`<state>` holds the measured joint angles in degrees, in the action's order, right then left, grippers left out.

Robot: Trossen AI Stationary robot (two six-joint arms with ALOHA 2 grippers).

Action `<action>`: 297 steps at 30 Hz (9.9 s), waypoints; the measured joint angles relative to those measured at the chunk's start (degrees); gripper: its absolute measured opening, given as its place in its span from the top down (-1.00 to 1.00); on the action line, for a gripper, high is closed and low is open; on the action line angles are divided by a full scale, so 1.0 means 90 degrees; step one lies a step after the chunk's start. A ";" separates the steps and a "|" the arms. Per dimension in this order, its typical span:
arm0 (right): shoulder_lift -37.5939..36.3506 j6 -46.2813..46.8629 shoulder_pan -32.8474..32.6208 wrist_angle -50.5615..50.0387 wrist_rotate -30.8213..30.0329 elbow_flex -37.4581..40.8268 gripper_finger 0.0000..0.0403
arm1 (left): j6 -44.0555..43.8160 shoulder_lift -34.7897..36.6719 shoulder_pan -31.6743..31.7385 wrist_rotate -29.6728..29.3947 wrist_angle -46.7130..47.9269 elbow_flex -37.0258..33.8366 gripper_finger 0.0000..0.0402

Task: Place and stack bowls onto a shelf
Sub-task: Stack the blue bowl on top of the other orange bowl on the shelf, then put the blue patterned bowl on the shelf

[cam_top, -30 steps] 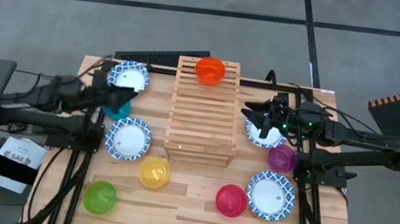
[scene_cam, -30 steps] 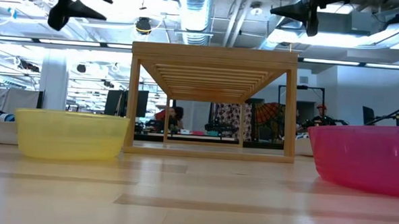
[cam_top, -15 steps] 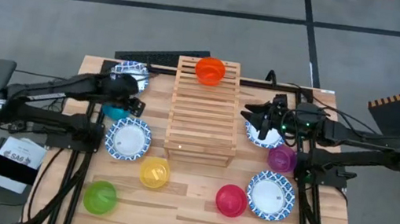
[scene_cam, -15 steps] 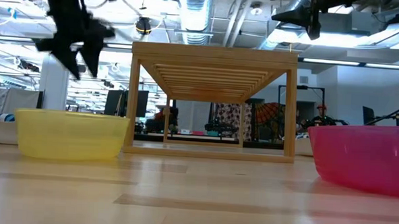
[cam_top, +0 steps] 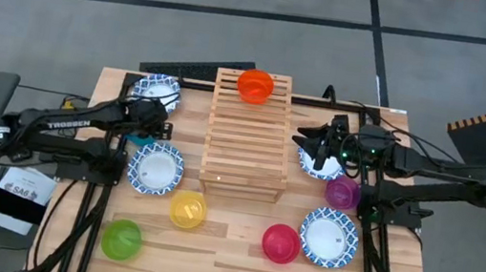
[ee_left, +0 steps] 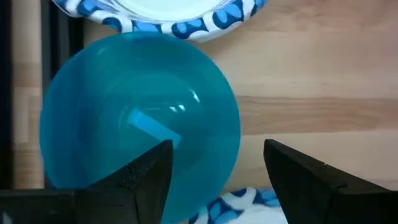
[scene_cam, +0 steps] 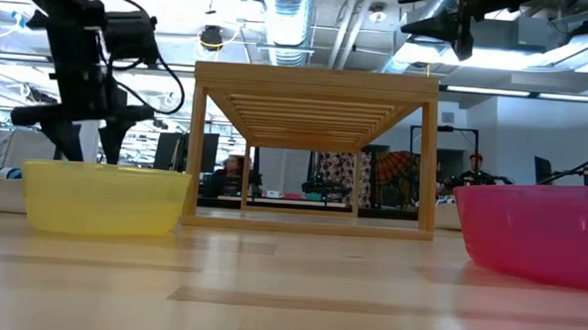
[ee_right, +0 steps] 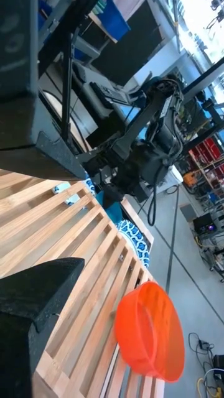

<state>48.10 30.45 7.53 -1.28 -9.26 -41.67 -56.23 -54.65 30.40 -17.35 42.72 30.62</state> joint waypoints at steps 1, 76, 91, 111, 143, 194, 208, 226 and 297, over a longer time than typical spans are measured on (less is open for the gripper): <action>0.0000 -0.0004 0.0000 -0.0005 0.0000 0.0000 -0.19 | 0.0000 0.0000 0.0070 0.0072 -0.0171 -0.0054 -0.17; 0.0002 0.0356 -0.0017 0.0382 -0.0501 -0.0005 -0.19 | 0.9431 -0.5478 -0.0727 0.0999 0.0301 0.8799 1.00; 0.0001 0.0353 -0.0338 0.0322 -0.0483 -0.0005 -0.19 | 0.9675 -0.5928 -0.0692 0.1193 0.0313 0.8768 1.00; 0.0002 0.0334 -0.0335 0.0333 -0.0496 -0.0005 -0.19 | 0.9650 -0.6057 -0.0668 0.1237 0.0243 0.8761 0.49; 0.0000 0.0223 0.0028 0.0438 -0.0726 -0.0002 -0.19 | 0.6128 -0.4108 -0.0546 0.4095 -0.0644 0.8480 0.13; 0.1586 -0.0145 -0.0448 -0.6860 -0.0242 -0.1234 -0.19 | 0.4719 0.1236 -0.0746 0.2768 -0.4910 0.1526 0.14; 0.1723 -0.0262 -0.0361 -0.5549 0.0238 -0.0015 -0.19 | 0.4719 0.1236 -0.0743 0.2560 -0.4850 0.1526 0.14; 0.3540 -0.1062 -0.0024 -0.5445 -0.0520 -0.0019 -0.19 | 0.4719 0.1236 -0.0743 0.2548 -0.4826 0.1531 0.14; 0.6435 -0.5803 -0.1666 -0.7917 -0.1455 -0.6897 0.70 | 0.4454 0.1239 -0.0743 0.2334 -0.4845 0.1533 0.14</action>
<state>106.01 -21.78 -7.46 -72.53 -22.35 -103.74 -16.14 -43.51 23.70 3.66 -0.88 44.42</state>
